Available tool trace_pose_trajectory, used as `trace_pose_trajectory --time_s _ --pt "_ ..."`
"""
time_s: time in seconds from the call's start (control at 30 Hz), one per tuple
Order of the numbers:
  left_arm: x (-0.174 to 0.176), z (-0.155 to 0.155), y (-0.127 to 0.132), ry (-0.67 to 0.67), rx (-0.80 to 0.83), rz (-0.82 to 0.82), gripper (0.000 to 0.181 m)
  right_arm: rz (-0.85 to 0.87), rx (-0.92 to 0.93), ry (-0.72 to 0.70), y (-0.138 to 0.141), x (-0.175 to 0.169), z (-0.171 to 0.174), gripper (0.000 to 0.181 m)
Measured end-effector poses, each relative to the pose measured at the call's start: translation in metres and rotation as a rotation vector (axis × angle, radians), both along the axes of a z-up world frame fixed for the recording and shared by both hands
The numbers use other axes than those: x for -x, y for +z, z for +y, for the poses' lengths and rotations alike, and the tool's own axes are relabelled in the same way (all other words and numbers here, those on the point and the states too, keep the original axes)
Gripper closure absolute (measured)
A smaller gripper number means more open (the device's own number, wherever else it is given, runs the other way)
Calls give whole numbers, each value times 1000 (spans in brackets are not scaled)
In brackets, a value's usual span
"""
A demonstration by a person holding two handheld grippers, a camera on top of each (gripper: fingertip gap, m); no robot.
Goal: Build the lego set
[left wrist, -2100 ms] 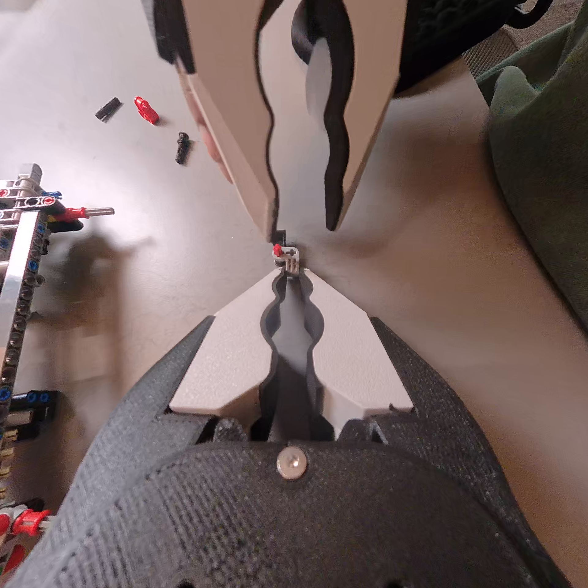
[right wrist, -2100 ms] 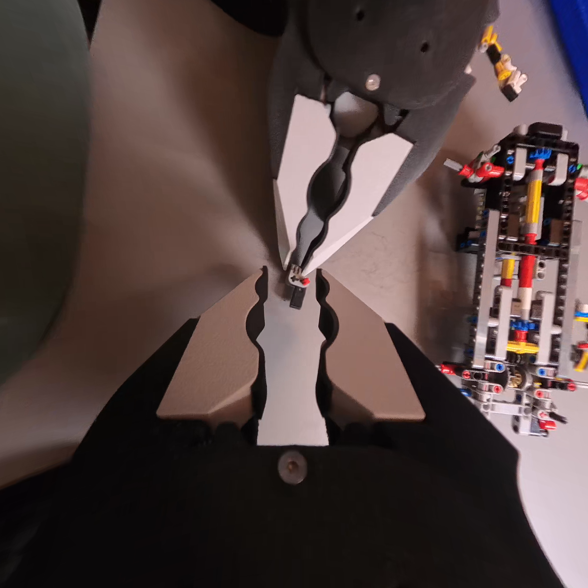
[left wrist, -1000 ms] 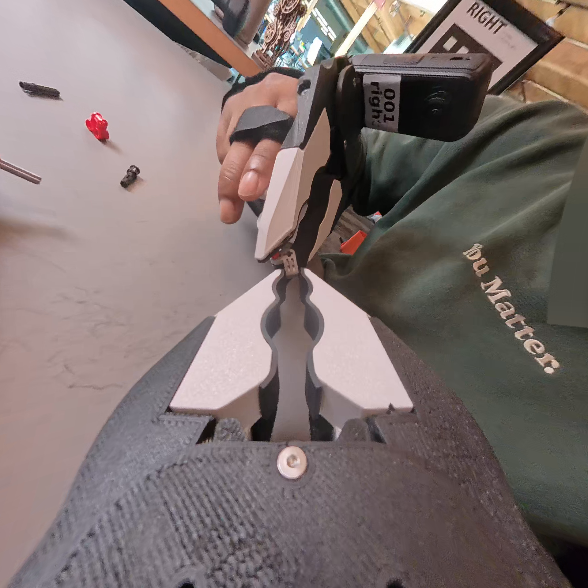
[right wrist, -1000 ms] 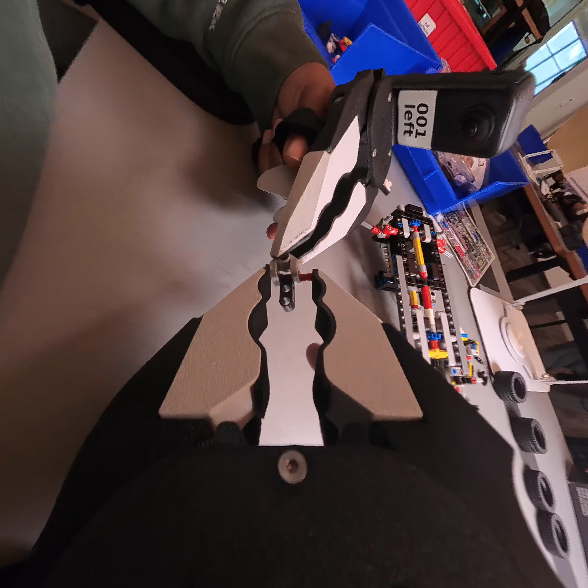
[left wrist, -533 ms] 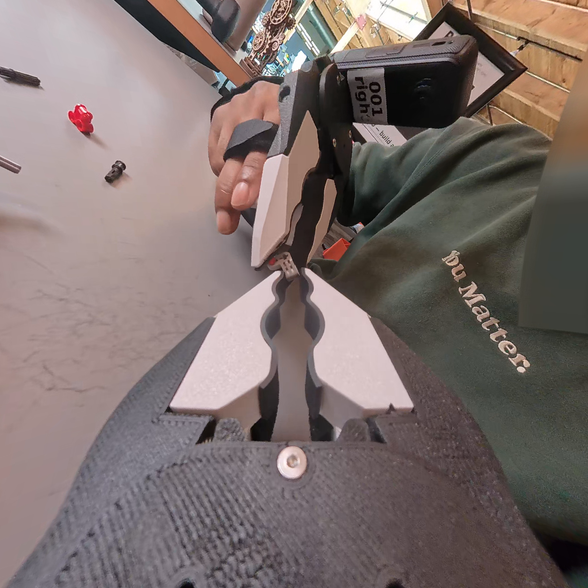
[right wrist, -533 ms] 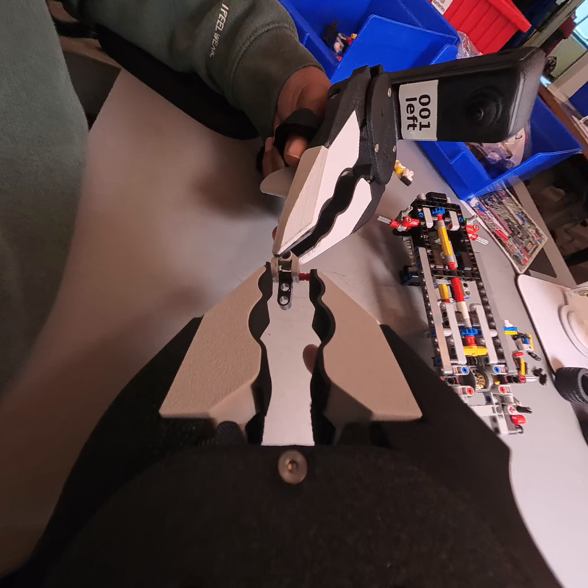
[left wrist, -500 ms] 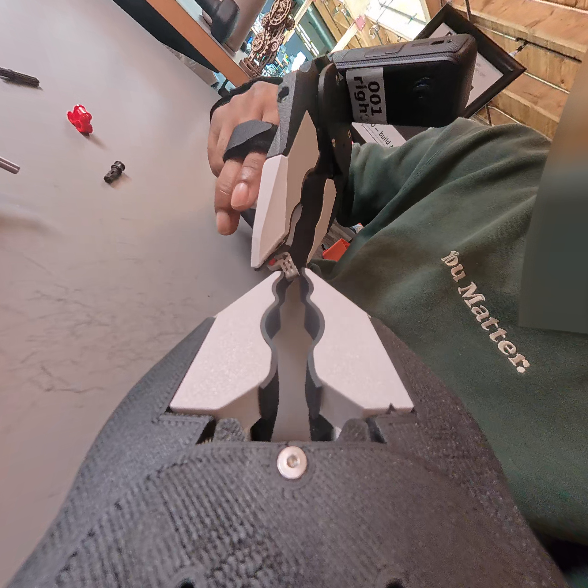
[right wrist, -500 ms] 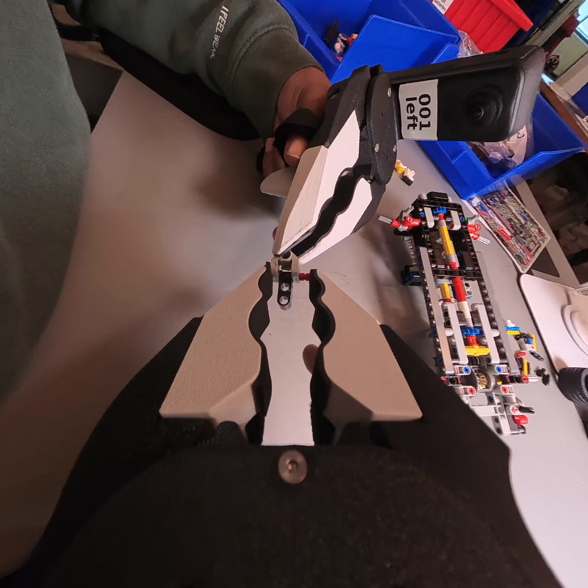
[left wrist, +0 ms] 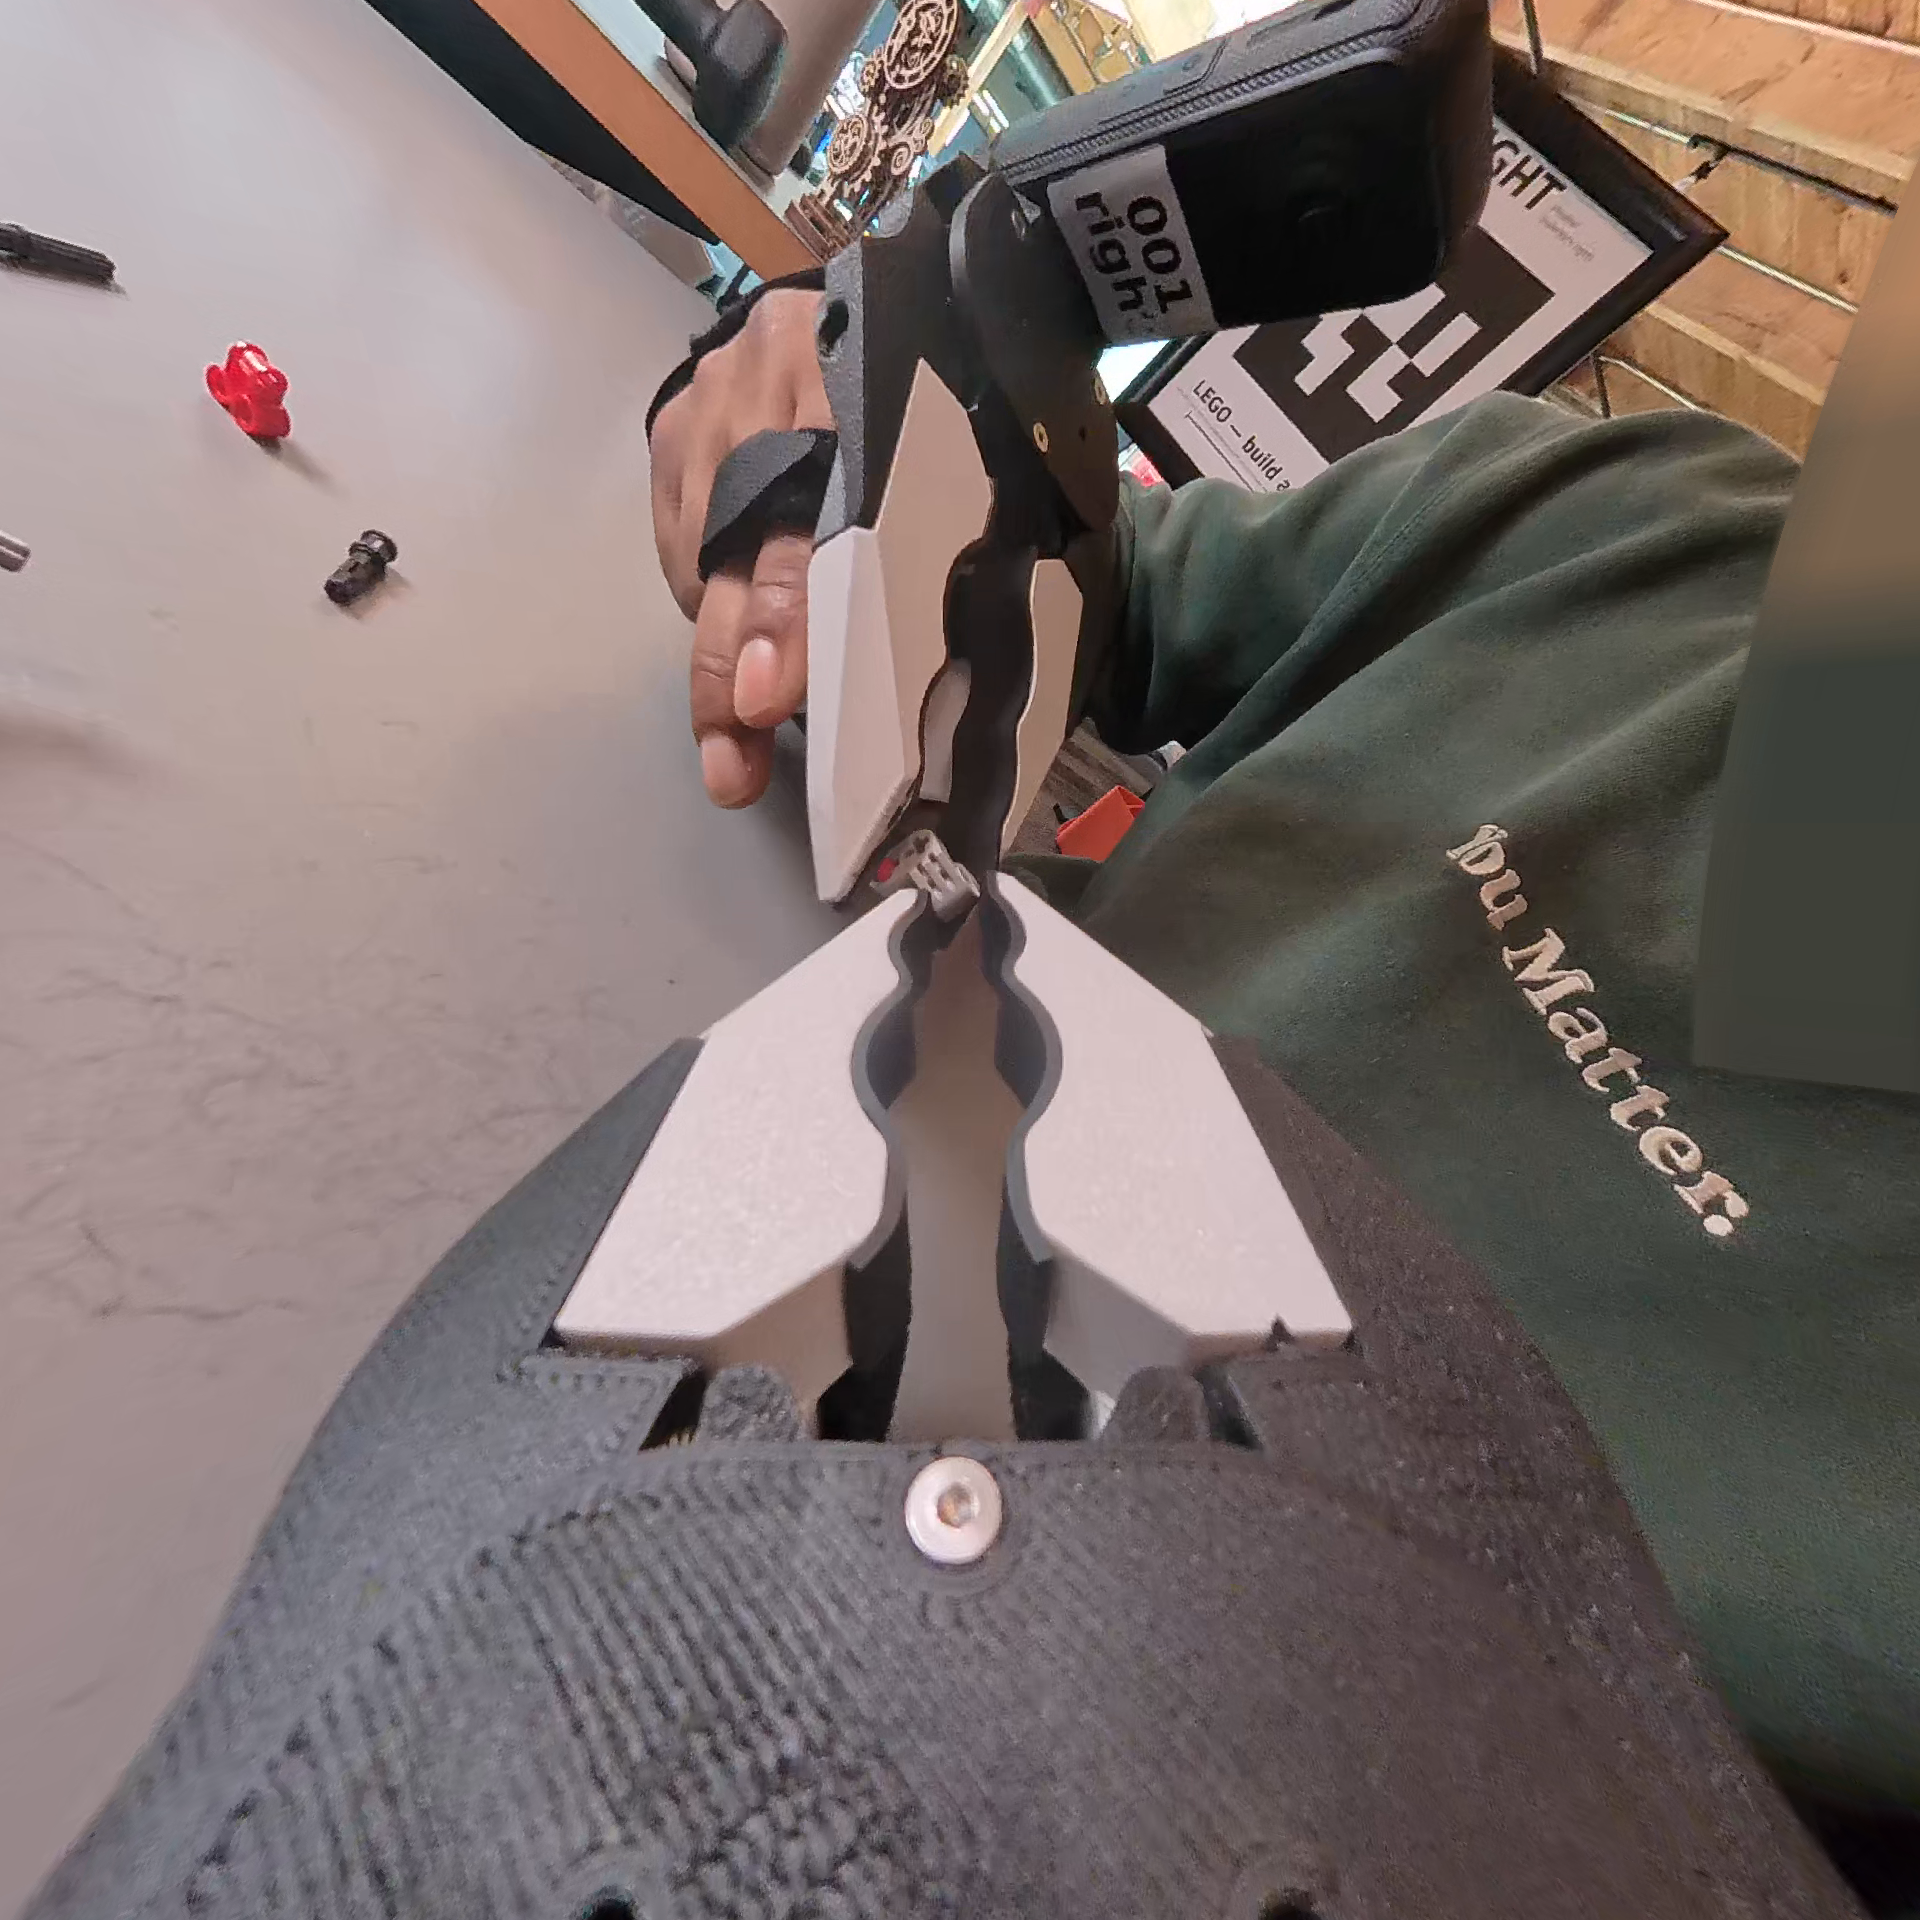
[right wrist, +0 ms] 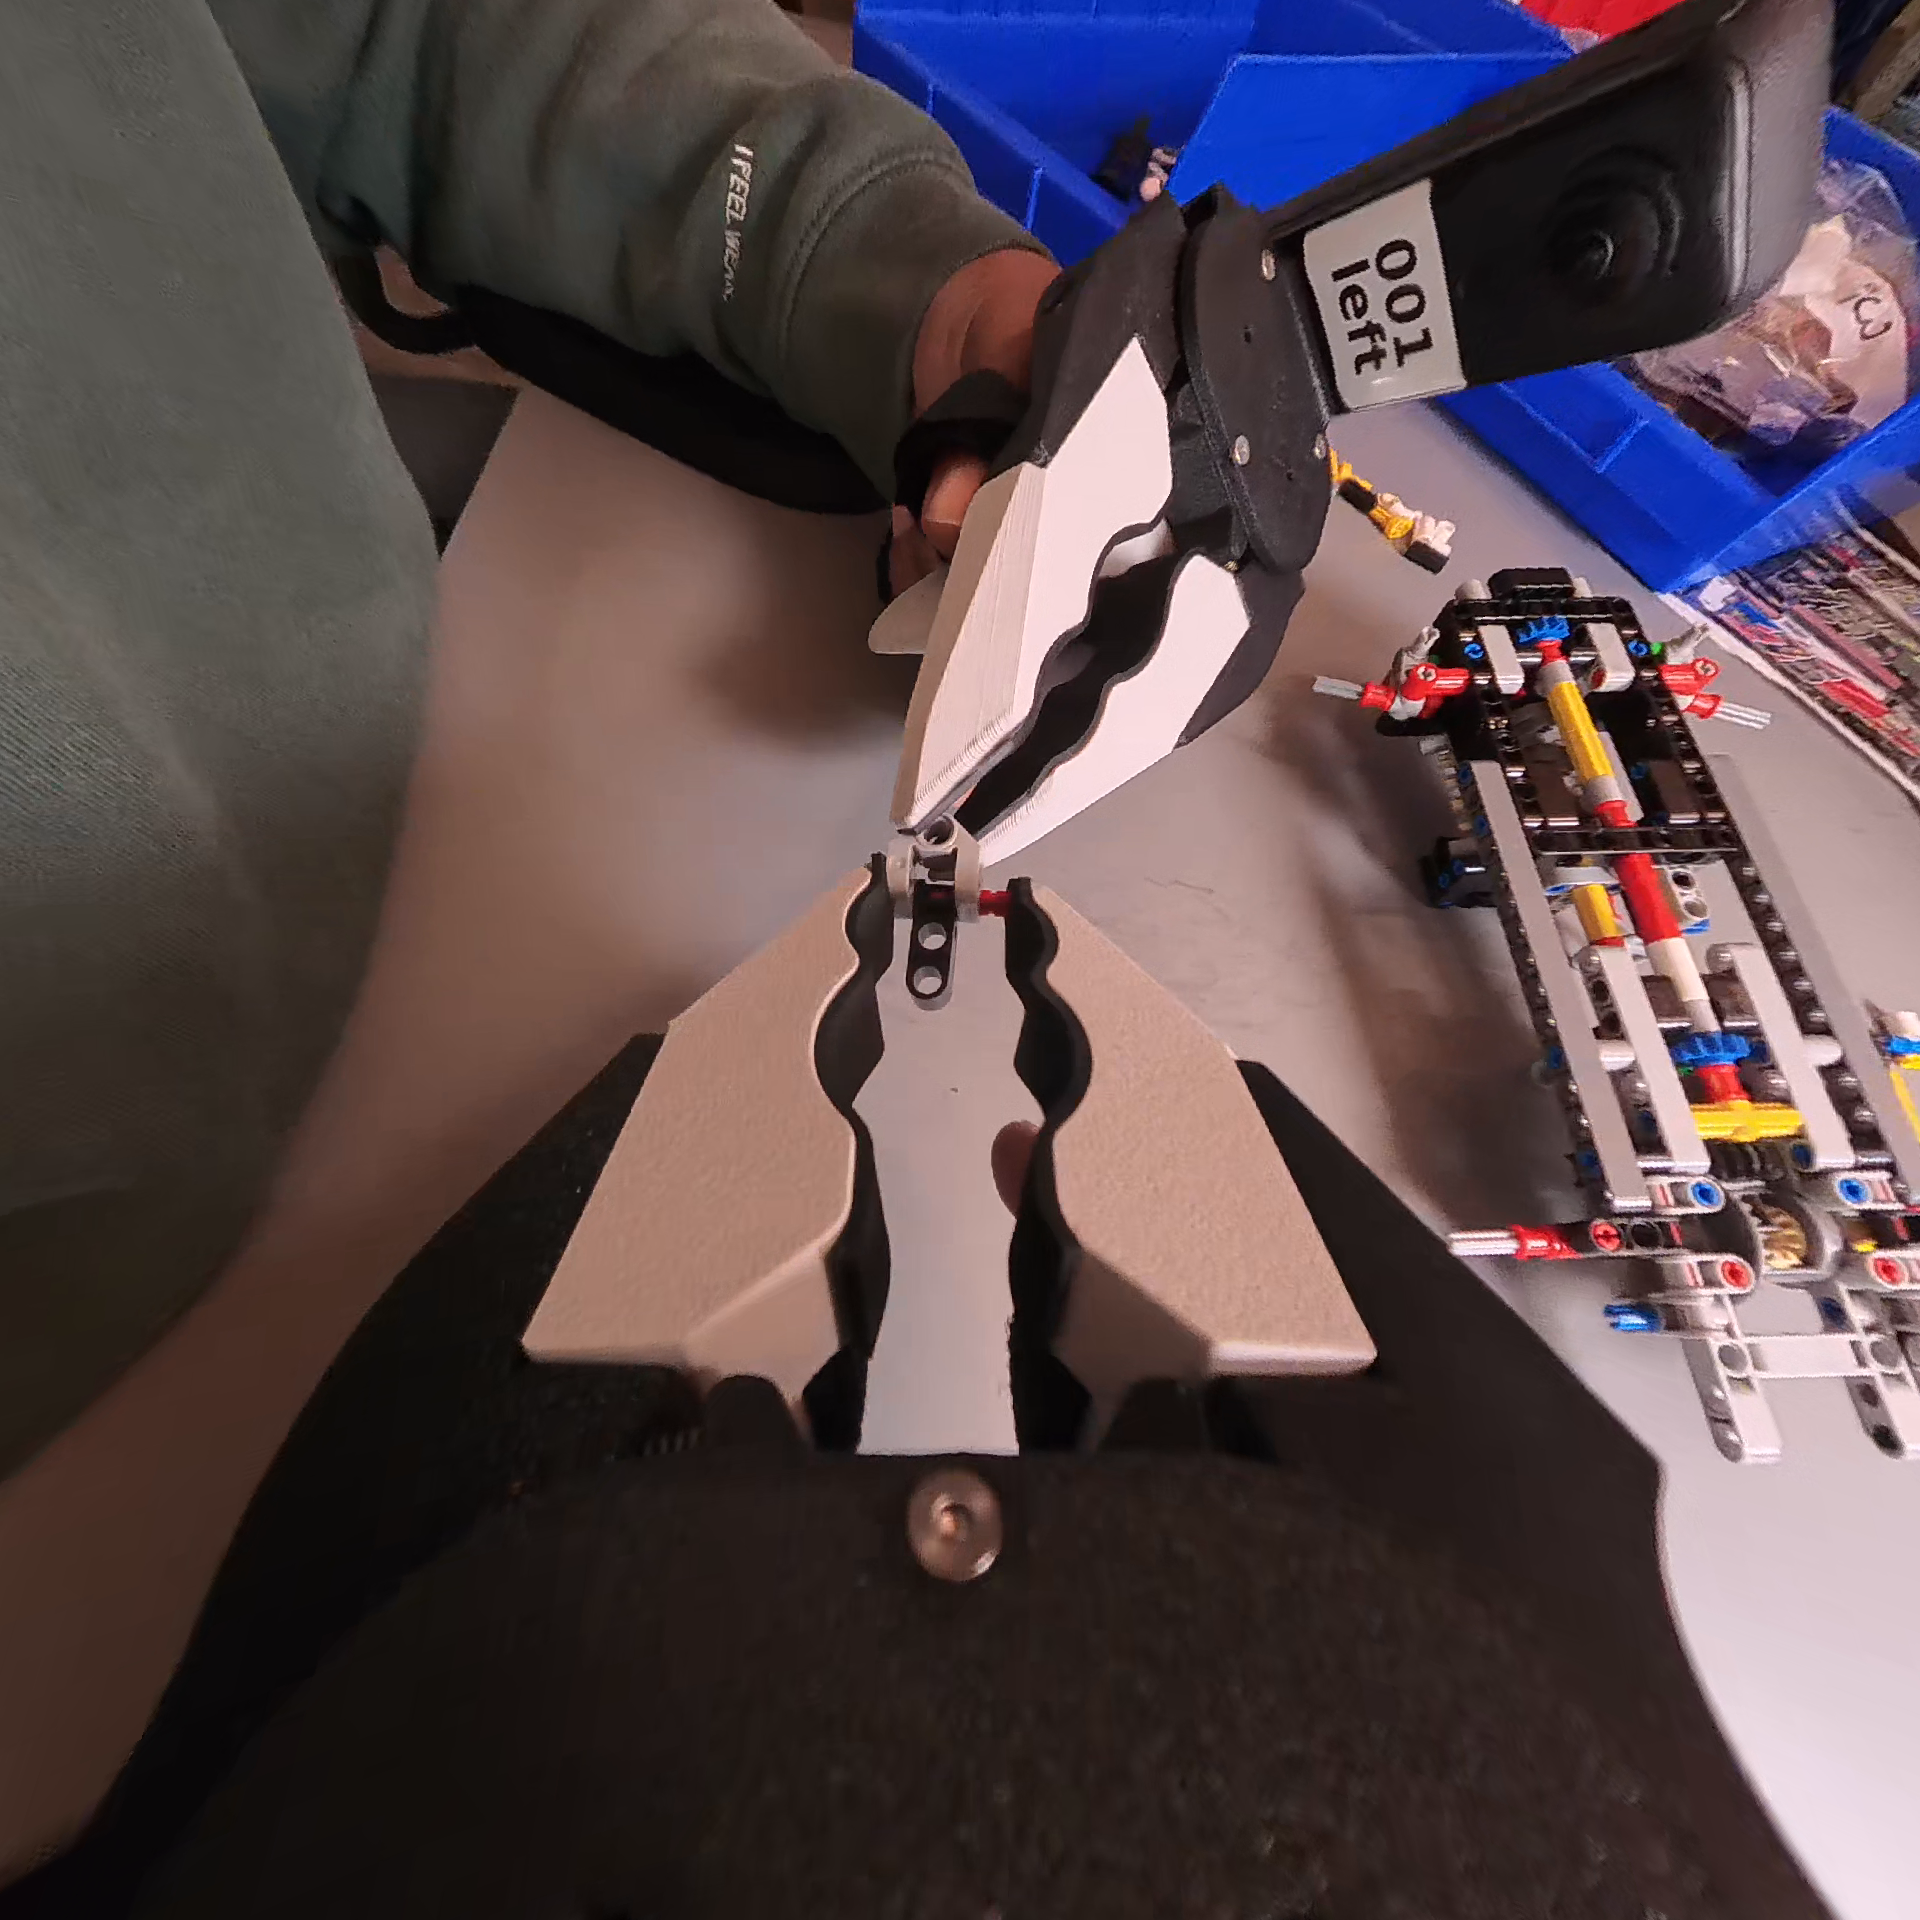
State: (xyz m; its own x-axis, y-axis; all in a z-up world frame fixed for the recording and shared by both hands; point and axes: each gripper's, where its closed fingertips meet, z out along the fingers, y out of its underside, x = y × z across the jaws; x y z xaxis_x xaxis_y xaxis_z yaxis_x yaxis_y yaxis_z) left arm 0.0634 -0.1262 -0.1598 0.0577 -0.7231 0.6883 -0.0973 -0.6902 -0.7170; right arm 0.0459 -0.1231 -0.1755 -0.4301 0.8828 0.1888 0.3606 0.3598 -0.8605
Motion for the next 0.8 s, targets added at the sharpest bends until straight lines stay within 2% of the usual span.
trace_pose_trajectory --time_s 0.23,0.33,0.43,0.53,0.63,0.8 --pt "1 1 -3 8 -2 12 175 -19 -9 13 -4 0 -1 167" --pt "3 4 1 34 -58 31 175 34 -3 -4 2 2 2 167" --pt "3 5 -1 39 -33 27 175 1 30 -11 -1 3 3 166" --pt "6 8 1 47 -18 0 175 48 31 -31 2 6 6 163" --pt "11 12 11 69 -7 -64 175 54 42 -38 0 5 9 140" --pt "17 19 18 100 61 -136 175 135 75 -64 12 9 12 149"
